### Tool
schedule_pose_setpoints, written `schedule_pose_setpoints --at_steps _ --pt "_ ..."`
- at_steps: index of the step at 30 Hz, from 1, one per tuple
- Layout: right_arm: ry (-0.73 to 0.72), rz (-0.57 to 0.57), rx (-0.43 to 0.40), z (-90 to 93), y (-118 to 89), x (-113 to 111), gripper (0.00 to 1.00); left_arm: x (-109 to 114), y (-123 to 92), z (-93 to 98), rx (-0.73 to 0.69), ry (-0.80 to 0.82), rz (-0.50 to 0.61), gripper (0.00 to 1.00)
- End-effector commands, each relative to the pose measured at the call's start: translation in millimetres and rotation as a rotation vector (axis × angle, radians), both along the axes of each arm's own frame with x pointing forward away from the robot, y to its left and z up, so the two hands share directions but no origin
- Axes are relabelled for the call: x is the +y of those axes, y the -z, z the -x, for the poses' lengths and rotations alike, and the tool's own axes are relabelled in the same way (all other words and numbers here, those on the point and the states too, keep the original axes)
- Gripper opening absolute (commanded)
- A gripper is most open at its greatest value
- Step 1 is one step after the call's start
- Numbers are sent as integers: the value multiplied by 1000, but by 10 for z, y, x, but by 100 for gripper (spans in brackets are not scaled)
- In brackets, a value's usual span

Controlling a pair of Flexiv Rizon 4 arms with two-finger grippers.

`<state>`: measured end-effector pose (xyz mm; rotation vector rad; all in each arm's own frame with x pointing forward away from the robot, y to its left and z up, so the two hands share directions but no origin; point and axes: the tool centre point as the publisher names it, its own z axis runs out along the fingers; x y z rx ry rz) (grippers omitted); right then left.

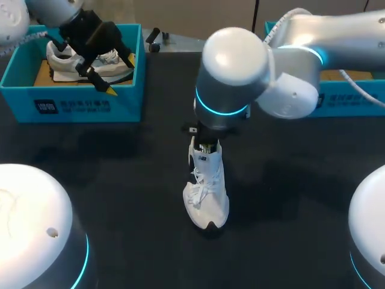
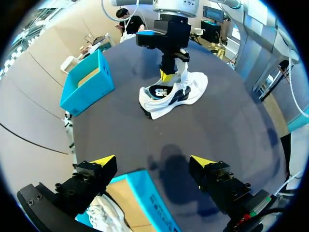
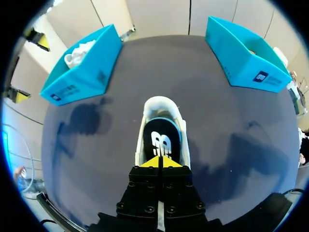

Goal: Take the shoe out of the shoebox, open the shoe tongue, remove and reinsert the insole, then place the shoe into the shoebox

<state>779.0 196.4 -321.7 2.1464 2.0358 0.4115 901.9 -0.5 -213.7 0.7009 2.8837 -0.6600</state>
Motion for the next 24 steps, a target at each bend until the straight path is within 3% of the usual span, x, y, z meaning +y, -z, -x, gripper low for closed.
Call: schedule_pose_setpoints --at_steps 1,24 --pt "-8 -15 38 -36 91 13 0 4 -5 3 0 1 -3 100" --pt "-40 -20 168 -31 593 -52 0 4 -5 3 0 1 -3 100"
